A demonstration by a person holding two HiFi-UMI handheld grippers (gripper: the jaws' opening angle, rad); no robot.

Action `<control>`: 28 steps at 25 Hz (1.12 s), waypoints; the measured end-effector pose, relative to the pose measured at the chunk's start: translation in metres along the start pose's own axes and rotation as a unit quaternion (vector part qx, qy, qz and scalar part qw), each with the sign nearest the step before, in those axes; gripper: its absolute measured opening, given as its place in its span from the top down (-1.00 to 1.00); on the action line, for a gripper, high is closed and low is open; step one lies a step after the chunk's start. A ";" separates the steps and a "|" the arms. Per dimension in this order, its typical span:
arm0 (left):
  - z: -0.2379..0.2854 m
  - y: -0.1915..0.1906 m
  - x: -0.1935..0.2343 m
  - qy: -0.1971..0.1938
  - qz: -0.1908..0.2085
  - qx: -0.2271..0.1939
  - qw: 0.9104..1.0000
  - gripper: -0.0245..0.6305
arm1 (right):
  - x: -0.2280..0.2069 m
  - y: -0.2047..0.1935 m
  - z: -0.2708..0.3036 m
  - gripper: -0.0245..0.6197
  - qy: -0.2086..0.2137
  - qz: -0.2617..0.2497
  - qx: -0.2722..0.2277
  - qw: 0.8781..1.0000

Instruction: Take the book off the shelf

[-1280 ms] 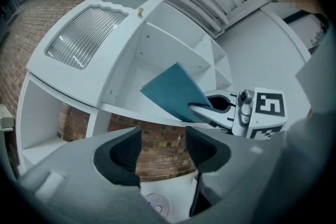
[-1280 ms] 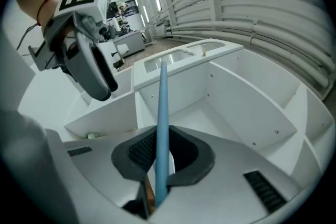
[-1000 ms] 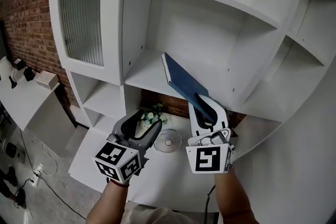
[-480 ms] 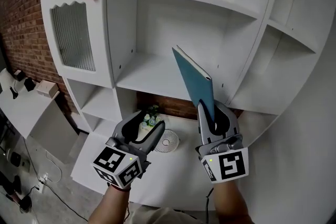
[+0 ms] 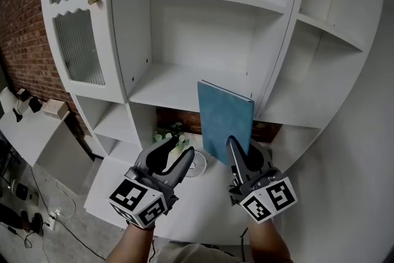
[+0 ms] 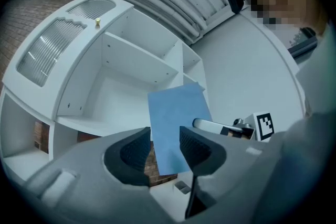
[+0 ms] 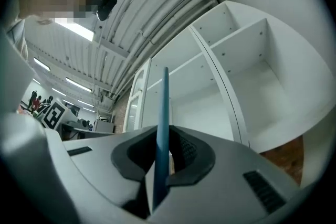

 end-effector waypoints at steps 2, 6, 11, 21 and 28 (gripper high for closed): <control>0.001 -0.003 -0.005 -0.003 -0.002 0.005 1.000 0.43 | -0.002 -0.004 -0.007 0.76 0.005 0.019 0.006 1.000; 0.003 -0.011 -0.014 -0.008 -0.005 0.012 1.000 0.62 | -0.003 -0.012 -0.016 0.76 0.016 0.049 0.015 0.999; 0.003 -0.022 -0.026 -0.018 -0.015 0.026 0.999 0.74 | -0.003 -0.020 -0.025 0.76 0.028 0.076 0.026 0.996; -0.002 -0.060 -0.034 -0.020 -0.060 0.051 0.997 0.80 | -0.005 -0.051 -0.043 0.76 0.046 0.132 0.063 0.988; -0.003 -0.079 -0.031 -0.022 -0.079 0.053 0.995 0.80 | -0.005 -0.082 -0.049 0.76 0.055 0.166 0.095 0.980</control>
Point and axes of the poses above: the fingertips, and each gripper's own axes: z forward along the fingers, x to its left, y out of its top, the point moved 10 cm from there along -z, backward along the fingers, and after that the axes turned 8 degrees about -y, right-handed, at the moved point
